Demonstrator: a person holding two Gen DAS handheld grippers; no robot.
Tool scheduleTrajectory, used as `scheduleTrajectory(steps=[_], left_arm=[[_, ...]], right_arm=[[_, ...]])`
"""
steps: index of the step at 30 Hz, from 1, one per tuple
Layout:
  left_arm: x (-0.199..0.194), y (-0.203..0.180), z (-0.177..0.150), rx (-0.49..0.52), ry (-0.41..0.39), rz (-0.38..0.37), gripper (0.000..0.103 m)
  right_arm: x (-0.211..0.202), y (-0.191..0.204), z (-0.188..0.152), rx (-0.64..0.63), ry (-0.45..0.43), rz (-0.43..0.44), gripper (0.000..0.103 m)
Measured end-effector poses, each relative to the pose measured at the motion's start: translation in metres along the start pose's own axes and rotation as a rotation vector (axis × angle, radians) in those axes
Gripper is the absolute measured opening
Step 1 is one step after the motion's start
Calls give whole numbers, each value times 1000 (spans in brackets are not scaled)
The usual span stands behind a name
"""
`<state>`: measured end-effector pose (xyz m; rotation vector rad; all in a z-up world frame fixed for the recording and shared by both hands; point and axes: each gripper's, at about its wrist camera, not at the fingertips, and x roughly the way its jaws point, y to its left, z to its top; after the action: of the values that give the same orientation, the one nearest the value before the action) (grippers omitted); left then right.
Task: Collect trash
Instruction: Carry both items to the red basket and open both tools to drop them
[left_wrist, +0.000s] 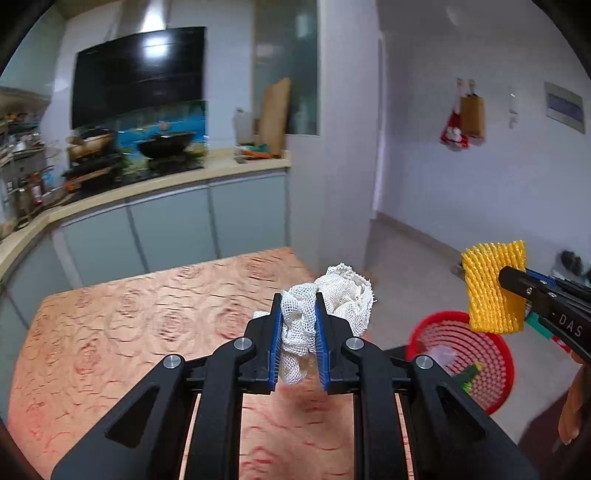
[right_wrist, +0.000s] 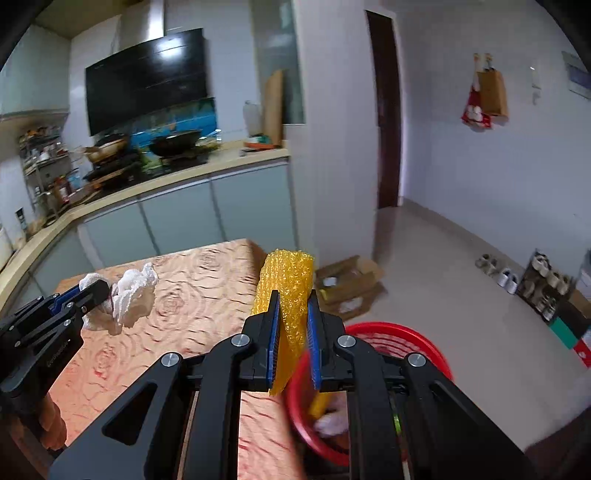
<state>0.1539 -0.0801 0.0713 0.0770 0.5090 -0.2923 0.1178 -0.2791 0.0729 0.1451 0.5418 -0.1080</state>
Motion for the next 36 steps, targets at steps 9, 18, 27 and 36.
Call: scheduleTrajectory(steps=[9, 18, 27, 36], left_arm=[[39, -72, -5, 76, 77, -174, 15], [81, -133, -26, 148, 195, -298, 15], [110, -146, -46, 141, 284, -325, 18], [105, -138, -45, 111, 268, -344, 58]], right_arm=[[-4, -57, -19, 57, 40, -115, 14], [16, -85, -45, 79, 135, -166, 14], [50, -99, -67, 78, 246, -158, 14], [62, -98, -75, 113, 276, -100, 18]])
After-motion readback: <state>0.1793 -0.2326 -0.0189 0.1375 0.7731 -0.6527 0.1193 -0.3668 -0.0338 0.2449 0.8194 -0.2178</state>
